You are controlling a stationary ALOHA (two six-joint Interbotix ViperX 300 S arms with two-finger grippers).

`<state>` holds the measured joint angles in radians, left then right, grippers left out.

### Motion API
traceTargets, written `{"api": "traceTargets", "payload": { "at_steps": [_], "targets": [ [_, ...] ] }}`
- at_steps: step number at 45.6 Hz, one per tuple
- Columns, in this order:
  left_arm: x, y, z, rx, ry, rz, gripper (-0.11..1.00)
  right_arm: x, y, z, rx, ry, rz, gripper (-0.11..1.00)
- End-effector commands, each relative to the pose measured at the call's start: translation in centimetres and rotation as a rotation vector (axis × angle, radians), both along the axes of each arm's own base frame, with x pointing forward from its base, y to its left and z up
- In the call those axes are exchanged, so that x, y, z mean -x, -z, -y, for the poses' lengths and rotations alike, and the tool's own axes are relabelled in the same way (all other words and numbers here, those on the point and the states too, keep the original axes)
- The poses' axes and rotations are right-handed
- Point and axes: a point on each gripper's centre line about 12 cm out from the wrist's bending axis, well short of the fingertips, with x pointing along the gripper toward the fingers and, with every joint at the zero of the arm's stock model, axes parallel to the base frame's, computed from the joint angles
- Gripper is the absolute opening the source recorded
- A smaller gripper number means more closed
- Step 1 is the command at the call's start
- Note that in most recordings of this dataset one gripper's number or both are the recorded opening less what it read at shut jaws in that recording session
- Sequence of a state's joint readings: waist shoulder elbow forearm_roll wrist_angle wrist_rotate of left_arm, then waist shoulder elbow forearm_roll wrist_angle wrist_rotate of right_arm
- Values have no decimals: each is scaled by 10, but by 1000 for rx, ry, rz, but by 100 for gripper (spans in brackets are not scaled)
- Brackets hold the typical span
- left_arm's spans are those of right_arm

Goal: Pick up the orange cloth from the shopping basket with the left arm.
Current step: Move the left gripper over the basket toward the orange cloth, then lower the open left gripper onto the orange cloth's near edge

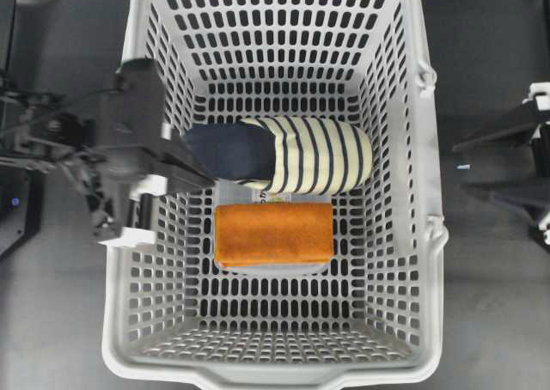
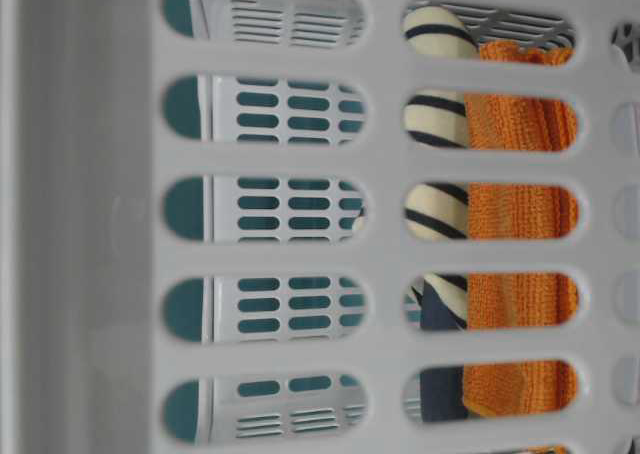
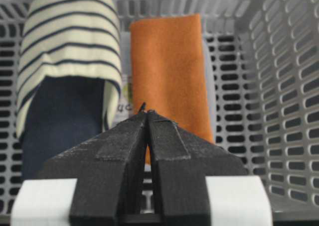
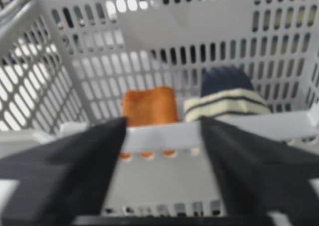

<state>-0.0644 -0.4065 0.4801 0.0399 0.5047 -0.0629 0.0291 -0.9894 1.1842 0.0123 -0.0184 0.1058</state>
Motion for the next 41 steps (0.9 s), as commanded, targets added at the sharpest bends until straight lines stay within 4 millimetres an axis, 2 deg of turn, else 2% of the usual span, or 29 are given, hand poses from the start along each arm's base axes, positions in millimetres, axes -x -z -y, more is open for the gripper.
{"api": "traceTargets", "payload": {
  "at_steps": [1, 4, 9, 17, 22, 30, 41],
  "targets": [
    [-11, -11, 0, 1, -7, -12, 1, -2, -8, -1, -5, -4, 9, 71],
    [-18, -7, 0, 0, -11, -57, 2, -1, -8, -1, -5, -6, 11, 80],
    [-30, 0, 2, -9, -9, -137, 15, 1, -11, -1, -4, -6, 23, 77],
    [-54, 15, 8, -17, 2, -218, 67, 3, -14, -1, -4, -6, 34, 75],
    [-72, 24, 13, -21, 13, -244, 89, 4, -14, -1, -5, -6, 26, 75],
    [-98, 49, 25, -29, 31, -322, 87, 5, -13, -1, -5, -6, 20, 75],
    [-111, 83, 28, -35, 27, -437, 88, 5, -13, -1, -5, -6, 17, 75]
  ]
}}
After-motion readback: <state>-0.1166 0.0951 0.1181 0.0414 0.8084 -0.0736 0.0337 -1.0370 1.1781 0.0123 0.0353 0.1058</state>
